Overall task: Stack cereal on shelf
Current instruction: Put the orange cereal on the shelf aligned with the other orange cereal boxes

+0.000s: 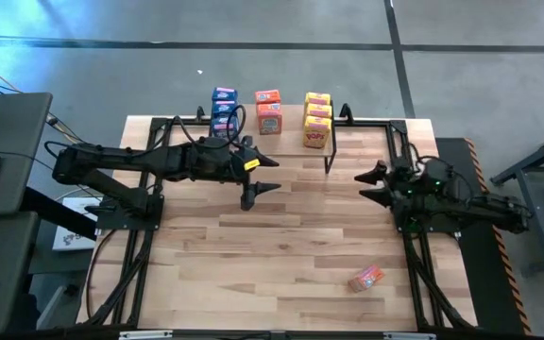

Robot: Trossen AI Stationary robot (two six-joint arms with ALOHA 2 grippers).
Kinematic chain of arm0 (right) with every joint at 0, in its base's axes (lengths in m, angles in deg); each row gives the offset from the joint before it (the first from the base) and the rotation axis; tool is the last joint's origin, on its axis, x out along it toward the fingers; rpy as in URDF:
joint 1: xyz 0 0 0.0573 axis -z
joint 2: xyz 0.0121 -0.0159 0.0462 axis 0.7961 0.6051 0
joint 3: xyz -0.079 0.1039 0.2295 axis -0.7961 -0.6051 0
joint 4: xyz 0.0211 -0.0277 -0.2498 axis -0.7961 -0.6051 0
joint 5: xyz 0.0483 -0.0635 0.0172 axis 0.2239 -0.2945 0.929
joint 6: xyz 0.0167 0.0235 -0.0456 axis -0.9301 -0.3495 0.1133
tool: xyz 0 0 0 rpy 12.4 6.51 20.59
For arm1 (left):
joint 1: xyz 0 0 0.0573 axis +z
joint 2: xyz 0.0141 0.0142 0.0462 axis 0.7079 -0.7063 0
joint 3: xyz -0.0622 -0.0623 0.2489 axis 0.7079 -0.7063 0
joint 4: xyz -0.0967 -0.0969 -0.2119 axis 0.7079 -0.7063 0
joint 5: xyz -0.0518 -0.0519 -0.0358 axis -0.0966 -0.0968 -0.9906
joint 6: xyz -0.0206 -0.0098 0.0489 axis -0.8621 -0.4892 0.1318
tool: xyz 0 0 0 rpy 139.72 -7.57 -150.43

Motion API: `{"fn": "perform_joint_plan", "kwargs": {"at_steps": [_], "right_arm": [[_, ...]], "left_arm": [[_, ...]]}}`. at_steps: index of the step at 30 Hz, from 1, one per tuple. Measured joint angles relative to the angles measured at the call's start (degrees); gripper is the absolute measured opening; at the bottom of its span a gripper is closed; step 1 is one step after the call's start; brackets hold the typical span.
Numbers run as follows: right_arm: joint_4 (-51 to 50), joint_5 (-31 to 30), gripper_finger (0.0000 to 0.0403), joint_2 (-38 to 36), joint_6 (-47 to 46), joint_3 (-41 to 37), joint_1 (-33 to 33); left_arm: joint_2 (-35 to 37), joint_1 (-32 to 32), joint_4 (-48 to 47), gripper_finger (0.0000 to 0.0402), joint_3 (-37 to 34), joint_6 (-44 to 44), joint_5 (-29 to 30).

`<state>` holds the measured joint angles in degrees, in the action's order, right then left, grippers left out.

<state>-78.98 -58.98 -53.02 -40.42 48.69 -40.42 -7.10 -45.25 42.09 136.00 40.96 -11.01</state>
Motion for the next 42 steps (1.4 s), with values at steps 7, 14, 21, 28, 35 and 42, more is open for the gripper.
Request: {"fn": "perform_joint_plan", "kwargs": {"at_steps": [7,14,21,28,35,42], "right_arm": [[-8.5,0.6,0.0299,4.9,8.8,11.5,0.0],[-26.1,0.5,0.0299,14.5,13.2,24.3,0.0],[-39.4,0.8,0.0299,25.3,14.8,32.7,-3.3],[-46.0,0.3,0.0299,34.2,9.4,38.3,-12.4],[-49.7,-2.7,0.0299,40.8,1.5,41.2,-23.3],[-50.1,-4.6,0.0299,44.0,-6.7,42.4,-32.3]], "left_arm": [[0.0,0.0,0.0,0.0269,0.0,0.0,0.0],[0.0,0.2,0.0,0.0269,0.0,0.1,0.0],[0.0,0.2,-0.1,0.0269,0.0,0.1,0.0],[0.0,0.2,-0.1,0.0269,0.0,0.1,0.0],[0.0,0.2,-0.1,0.0269,0.0,0.1,0.0],[0.0,0.2,-0.1,0.0269,0.0,0.1,0.0]]}}
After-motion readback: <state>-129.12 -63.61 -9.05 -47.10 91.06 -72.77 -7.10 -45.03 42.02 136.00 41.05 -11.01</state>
